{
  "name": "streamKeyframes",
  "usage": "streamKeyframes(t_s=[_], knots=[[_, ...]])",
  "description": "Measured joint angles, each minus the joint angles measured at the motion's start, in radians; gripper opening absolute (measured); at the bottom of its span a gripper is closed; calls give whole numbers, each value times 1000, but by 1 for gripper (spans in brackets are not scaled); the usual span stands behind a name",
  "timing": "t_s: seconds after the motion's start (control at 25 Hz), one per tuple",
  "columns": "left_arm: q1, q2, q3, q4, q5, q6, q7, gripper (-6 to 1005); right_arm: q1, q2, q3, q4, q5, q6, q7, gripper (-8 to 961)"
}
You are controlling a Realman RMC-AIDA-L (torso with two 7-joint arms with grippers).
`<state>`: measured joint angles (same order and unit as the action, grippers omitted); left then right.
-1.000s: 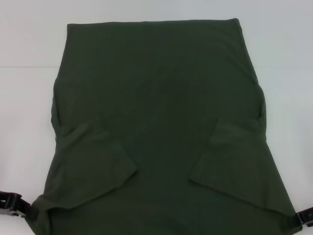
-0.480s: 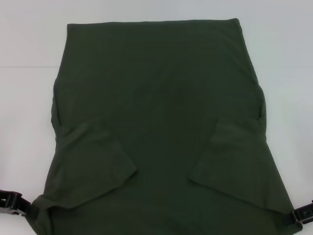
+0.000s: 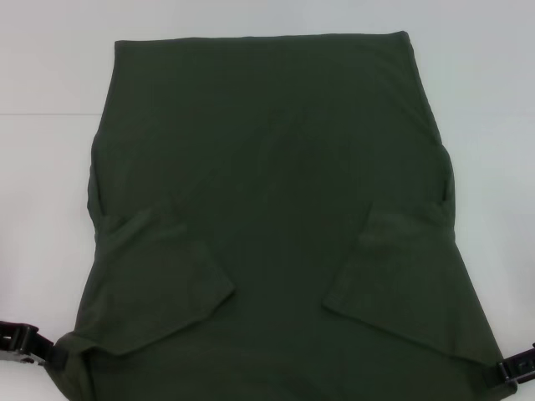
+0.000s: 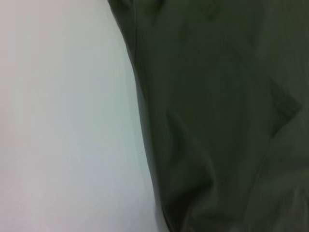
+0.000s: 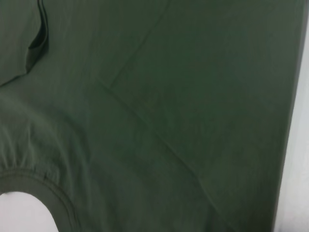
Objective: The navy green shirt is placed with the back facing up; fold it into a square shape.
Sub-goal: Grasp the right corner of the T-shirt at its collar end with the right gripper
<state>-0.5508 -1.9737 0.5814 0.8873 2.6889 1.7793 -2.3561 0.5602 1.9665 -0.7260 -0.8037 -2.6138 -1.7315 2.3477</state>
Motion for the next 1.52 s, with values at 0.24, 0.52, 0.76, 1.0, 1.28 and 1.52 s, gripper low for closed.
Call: streamKeyframes(t_s=[0.24, 0.52, 0.76, 1.0, 1.28, 1.52], knots=[[0, 1, 0, 0, 0, -1, 0, 25, 3, 0, -2, 0, 0, 0, 1, 817], [0, 3, 0, 1, 0, -3, 0, 25, 6, 2, -12, 0, 0, 0, 3, 812], [-1, 3, 0, 1, 0, -3, -1, 26, 12, 7, -15, 0, 0, 0, 2, 808], [-3, 3, 0, 1, 0, -3, -2, 26, 19, 14, -35, 0, 0, 0, 2, 804], [-4, 4, 0, 0, 0, -4, -2, 26, 18, 9, -25, 0, 5, -6, 1, 799], [-5, 4, 0, 0, 0, -5, -3, 25, 13, 0, -17, 0, 4, -6, 1, 795]])
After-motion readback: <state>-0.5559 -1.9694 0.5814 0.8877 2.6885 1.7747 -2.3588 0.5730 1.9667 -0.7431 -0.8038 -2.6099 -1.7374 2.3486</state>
